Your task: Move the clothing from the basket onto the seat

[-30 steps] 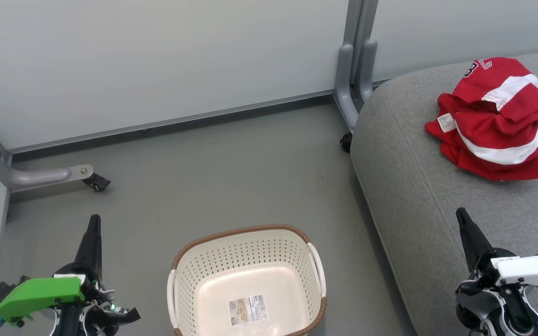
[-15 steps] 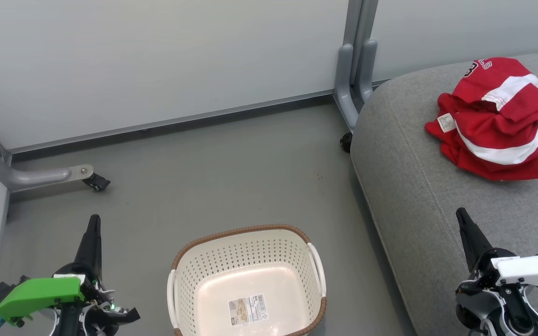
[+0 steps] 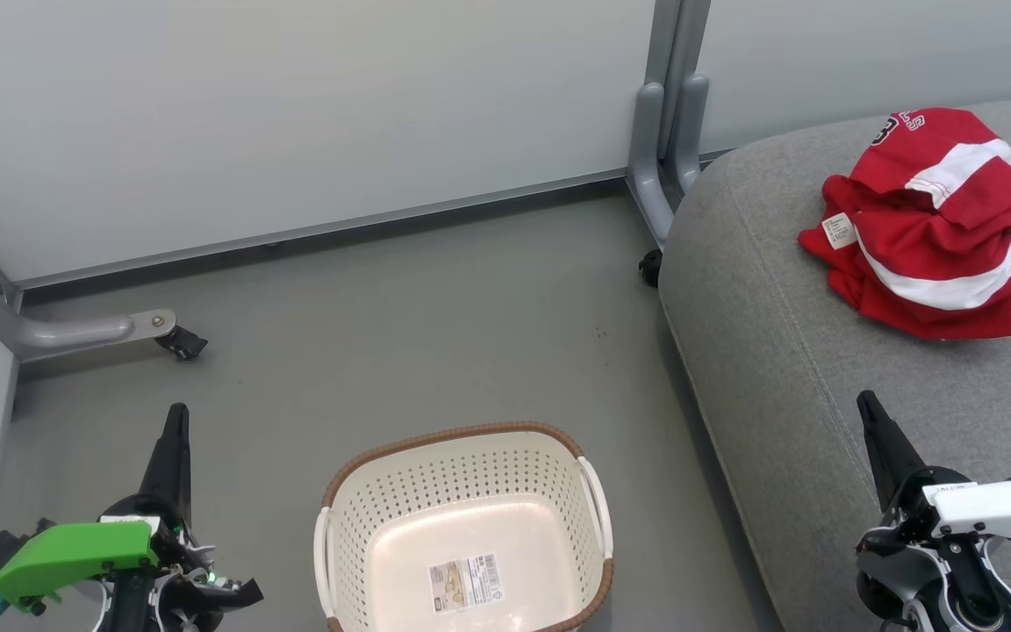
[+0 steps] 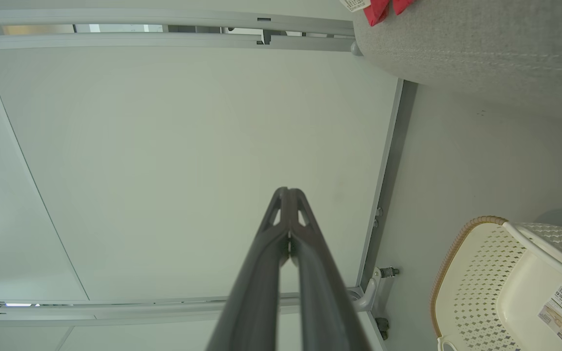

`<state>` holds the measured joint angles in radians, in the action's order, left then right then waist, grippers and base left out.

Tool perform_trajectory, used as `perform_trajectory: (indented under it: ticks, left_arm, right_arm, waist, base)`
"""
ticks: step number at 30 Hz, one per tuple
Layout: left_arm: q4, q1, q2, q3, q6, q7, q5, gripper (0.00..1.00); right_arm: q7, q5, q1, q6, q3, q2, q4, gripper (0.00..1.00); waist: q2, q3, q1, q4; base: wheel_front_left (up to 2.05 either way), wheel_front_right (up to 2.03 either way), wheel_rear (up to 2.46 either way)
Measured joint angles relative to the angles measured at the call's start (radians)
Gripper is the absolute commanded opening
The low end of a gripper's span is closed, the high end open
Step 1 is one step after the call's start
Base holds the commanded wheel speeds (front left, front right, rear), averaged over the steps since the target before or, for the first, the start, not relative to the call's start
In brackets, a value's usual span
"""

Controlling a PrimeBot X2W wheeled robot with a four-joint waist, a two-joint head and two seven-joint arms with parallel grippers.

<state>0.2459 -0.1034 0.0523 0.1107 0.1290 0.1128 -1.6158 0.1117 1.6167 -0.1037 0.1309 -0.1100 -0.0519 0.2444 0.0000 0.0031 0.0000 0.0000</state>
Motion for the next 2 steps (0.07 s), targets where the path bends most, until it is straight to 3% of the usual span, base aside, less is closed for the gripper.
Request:
perform_trajectory:
  ticks: [2]
  left_arm:
    - [0.0, 0.0, 0.0, 0.0, 0.0, 0.0, 0.0, 0.0]
  right_arm:
    - [0.001, 0.0, 0.0, 0.0, 0.0, 0.0, 0.0, 0.0]
  waist:
    - [0.0, 0.0, 0.0, 0.0]
  base:
    - [0.0, 0.0, 0.0]
